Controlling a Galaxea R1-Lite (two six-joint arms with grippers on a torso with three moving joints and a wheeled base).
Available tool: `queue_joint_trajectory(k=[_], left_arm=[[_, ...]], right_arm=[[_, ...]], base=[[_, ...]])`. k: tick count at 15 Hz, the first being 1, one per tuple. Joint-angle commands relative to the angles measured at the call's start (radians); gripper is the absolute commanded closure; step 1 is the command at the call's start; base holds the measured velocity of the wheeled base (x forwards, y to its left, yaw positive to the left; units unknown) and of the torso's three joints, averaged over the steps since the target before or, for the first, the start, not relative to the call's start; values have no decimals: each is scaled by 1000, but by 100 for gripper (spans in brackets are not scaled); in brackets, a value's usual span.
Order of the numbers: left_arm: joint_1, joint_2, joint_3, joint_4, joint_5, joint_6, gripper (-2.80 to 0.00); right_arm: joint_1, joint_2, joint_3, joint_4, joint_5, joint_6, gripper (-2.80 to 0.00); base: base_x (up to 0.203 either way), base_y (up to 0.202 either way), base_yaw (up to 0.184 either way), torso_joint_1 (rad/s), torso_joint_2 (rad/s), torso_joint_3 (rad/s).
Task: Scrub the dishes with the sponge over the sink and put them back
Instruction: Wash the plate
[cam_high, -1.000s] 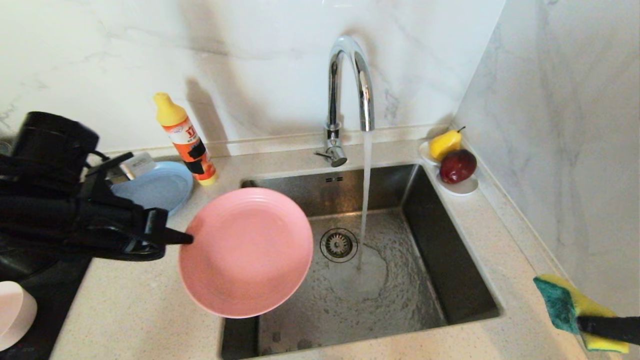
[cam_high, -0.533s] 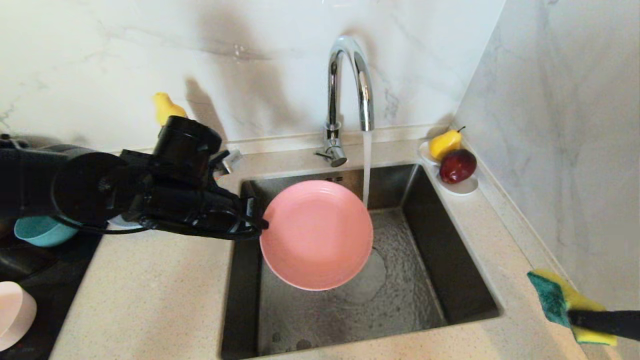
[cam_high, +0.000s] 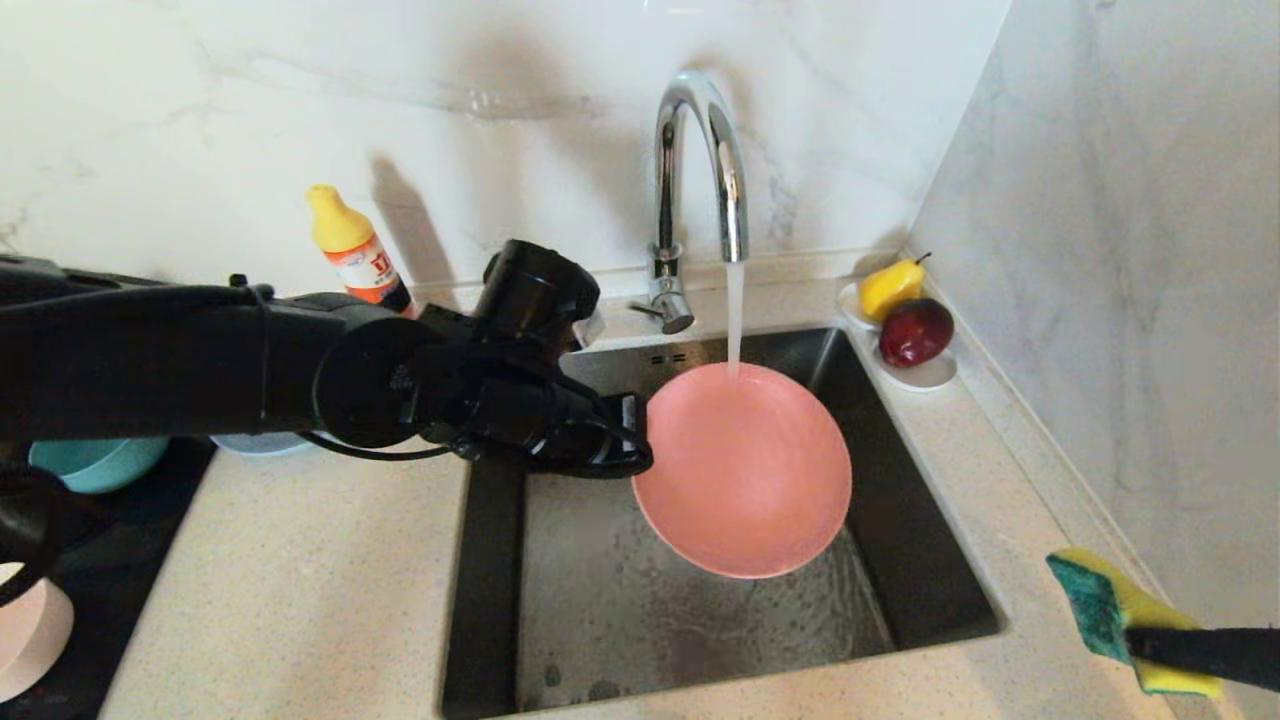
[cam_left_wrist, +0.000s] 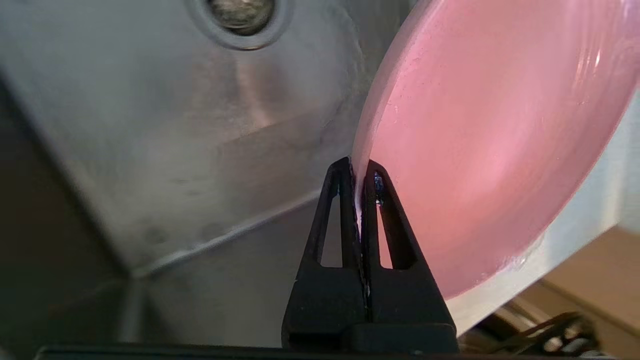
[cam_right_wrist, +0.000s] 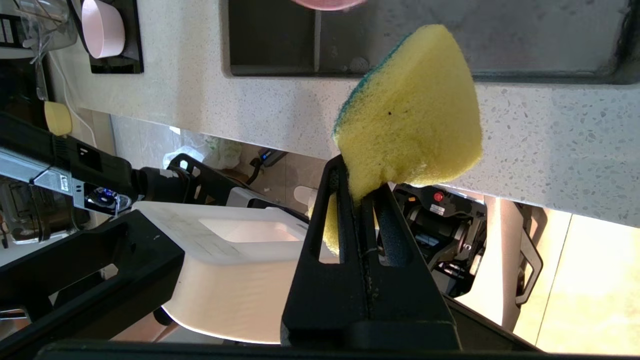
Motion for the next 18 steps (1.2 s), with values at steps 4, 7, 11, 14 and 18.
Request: queue_joint_trajectory(k=[4,7,11,14,18], left_arm=[[-29,80,-86,0,1,-47,0],[-36,79,-75,4,10,-50,0],[-22,63,-31,24,224,-41,0],[30,18,30,38,401,68,0],[105,-12,60,25,604,207,0]], right_arm=[[2,7,-2,2,4,1,0],[0,11,-2,2,4,-1,0],[1,21,1,2,4,-1,0],[1,45,2,2,4,-2,0],[0,53,43,-55,3,0,0]], base=[[0,0,0,0,0,0],[0,0,0,0,0,0],[0,0,0,0,0,0],[0,0,0,0,0,0],[0,0,0,0,0,0]])
